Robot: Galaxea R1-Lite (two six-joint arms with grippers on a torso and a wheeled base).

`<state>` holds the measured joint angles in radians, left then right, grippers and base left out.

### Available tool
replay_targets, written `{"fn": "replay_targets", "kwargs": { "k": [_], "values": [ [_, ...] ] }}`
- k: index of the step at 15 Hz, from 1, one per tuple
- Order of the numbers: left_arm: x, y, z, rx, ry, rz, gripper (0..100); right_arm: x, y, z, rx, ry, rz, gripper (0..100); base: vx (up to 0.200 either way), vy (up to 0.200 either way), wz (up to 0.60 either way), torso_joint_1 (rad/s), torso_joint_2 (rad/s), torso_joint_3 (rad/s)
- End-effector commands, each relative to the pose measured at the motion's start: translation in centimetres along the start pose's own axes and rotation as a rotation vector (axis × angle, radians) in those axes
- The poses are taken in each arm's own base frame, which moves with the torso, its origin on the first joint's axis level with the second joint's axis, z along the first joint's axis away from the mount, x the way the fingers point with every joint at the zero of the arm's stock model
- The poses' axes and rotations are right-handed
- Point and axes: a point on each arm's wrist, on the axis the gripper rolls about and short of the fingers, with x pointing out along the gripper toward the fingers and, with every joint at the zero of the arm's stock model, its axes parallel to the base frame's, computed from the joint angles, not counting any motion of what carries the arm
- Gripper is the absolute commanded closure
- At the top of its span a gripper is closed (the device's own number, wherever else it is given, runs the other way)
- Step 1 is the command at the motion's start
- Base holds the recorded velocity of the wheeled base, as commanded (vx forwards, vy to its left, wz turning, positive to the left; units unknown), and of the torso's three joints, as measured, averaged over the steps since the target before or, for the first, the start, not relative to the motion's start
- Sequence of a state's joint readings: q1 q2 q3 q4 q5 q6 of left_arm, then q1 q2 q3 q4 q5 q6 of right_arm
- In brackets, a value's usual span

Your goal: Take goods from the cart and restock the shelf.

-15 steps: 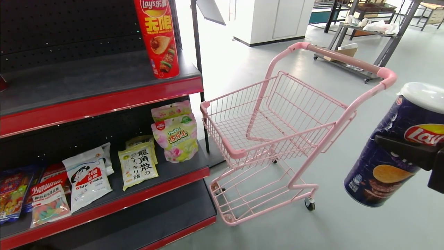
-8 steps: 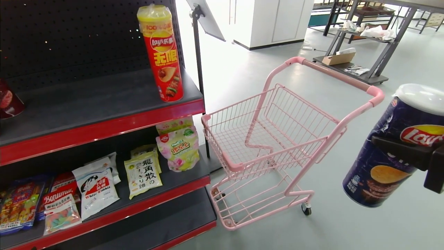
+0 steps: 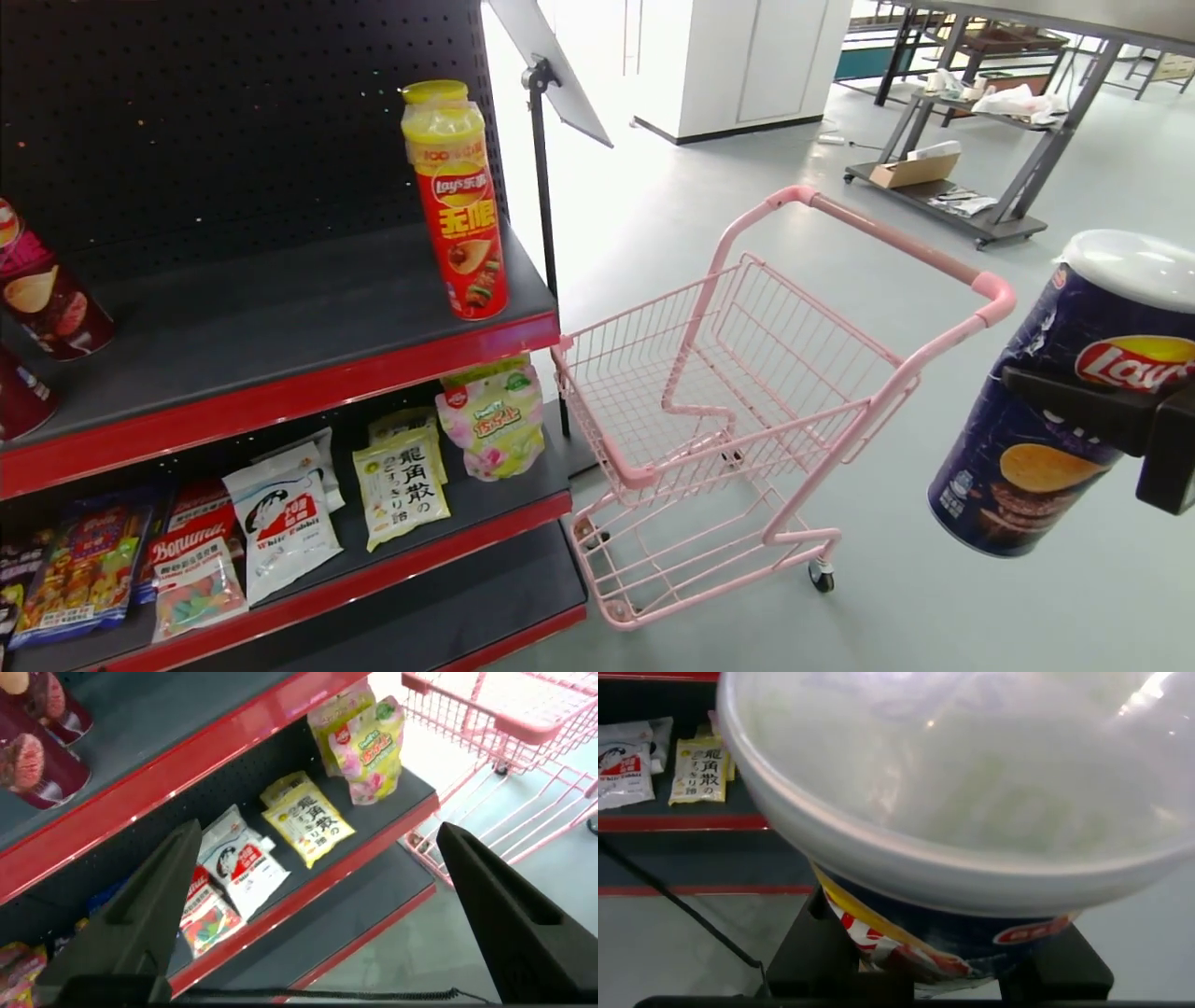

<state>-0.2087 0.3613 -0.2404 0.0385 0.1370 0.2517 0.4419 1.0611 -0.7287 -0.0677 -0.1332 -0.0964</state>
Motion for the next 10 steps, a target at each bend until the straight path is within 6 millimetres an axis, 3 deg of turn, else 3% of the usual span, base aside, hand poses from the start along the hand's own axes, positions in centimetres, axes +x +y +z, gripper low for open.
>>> {"fn": "replay_targets", "kwargs": {
  "k": [1, 9, 10],
  "values": [
    [0.02, 0.0, -0.01, 0.0, 0.0, 0.001, 0, 0.45, -0.14, -0.05, 0.002, 0.011, -0.01, 100, 0.0, 0.0, 0.6, 0.017, -0.05, -0.027],
    [0.06, -0.01, -0.02, 0.001, 0.005, 0.0, 0, 0.5, -0.08, -0.45, 0.004, 0.02, -0.006, 100, 0.0, 0.0, 0.6, 0.007, 0.0, -0.004],
    [0.06, -0.01, -0.02, 0.001, 0.005, 0.0, 0, 0.47, -0.08, -0.48, 0.003, 0.02, -0.006, 100, 0.0, 0.0, 0.0, 0.0, 0.0, 0.0]
  ]
}}
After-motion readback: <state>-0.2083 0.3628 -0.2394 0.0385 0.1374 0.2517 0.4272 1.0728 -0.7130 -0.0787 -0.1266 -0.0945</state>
